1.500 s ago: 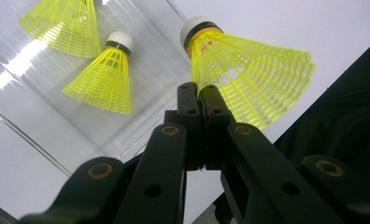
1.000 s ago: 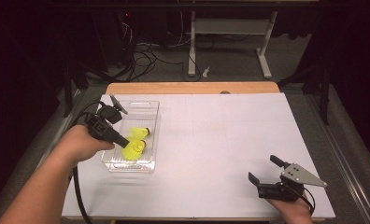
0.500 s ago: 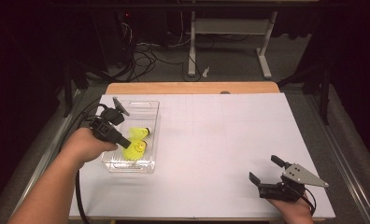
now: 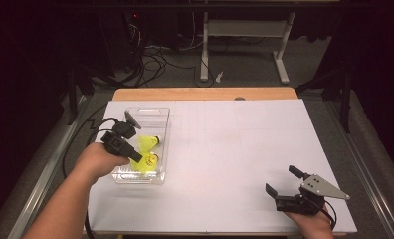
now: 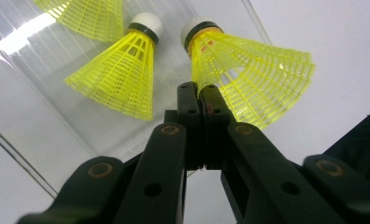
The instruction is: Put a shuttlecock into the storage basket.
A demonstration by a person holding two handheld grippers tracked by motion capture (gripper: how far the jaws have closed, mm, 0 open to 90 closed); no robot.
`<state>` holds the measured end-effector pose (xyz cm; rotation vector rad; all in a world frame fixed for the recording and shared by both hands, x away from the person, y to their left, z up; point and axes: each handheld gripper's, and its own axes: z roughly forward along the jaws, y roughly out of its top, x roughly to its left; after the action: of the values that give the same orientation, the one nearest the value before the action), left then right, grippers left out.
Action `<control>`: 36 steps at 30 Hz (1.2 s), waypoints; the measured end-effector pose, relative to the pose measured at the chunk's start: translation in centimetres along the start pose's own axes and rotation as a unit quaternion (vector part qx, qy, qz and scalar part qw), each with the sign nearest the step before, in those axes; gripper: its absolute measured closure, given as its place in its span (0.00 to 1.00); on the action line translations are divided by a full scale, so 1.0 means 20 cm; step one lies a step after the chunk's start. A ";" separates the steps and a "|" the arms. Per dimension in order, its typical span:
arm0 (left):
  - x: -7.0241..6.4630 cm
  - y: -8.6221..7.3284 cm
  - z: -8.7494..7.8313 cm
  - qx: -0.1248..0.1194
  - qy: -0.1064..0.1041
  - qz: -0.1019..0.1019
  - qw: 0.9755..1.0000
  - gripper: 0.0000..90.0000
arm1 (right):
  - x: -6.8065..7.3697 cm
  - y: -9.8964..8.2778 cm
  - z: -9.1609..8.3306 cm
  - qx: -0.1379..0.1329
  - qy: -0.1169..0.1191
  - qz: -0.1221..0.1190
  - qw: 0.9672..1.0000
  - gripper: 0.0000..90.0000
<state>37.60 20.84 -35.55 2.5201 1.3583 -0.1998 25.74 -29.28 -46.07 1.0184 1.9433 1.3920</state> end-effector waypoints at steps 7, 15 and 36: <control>0.02 -0.01 0.05 -0.001 -0.004 -0.009 1.000 0.99 | 0.00 0.00 0.00 0.000 0.000 0.000 1.000 0.01; 0.04 -0.03 0.08 0.001 -0.007 -0.020 1.000 0.99 | 0.00 0.00 0.00 0.000 0.000 -0.001 1.000 0.01; 0.08 -0.08 0.16 0.001 -0.012 -0.031 0.999 0.99 | 0.00 0.00 0.00 0.000 0.001 -0.002 1.000 0.01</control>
<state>37.19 22.10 -39.28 2.4713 1.4274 -0.2442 25.78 -29.25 -46.07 1.0143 1.9460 1.3911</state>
